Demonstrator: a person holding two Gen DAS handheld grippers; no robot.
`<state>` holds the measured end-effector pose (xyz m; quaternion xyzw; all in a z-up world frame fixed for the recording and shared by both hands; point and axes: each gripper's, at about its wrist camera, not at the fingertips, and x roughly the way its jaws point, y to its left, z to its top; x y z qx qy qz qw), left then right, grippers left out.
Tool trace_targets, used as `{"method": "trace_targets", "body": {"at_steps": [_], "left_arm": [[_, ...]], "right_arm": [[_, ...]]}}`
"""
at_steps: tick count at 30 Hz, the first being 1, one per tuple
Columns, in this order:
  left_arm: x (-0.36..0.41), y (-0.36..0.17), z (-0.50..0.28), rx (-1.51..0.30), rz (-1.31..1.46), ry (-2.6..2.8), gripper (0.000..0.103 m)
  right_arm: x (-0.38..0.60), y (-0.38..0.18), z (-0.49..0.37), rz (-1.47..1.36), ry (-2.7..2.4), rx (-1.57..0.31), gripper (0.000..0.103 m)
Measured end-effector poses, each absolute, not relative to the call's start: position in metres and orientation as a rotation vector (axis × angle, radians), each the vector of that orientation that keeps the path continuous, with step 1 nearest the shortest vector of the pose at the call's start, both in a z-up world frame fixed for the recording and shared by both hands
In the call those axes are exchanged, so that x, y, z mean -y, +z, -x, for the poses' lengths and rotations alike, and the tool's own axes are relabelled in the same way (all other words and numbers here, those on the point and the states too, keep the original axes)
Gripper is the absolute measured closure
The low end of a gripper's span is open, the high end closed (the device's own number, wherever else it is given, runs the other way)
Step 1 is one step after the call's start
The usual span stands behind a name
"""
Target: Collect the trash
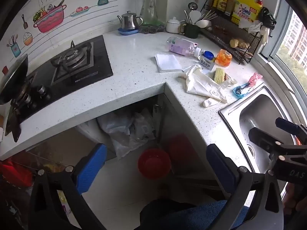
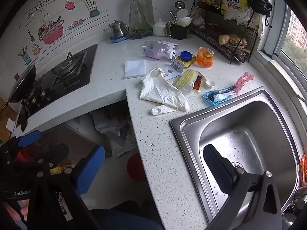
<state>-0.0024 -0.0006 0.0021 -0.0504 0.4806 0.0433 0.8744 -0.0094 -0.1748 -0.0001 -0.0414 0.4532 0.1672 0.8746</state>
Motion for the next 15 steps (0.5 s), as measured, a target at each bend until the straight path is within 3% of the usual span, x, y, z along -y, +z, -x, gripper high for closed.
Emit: {"method": "trace_targets", "body": {"at_steps": [15], "left_arm": [[-0.01, 0.011, 0.019, -1.005, 0.138, 0.135, 0.0]], "right_arm": [[0.169, -0.004, 0.012, 0.132, 0.361, -0.972, 0.0]]}}
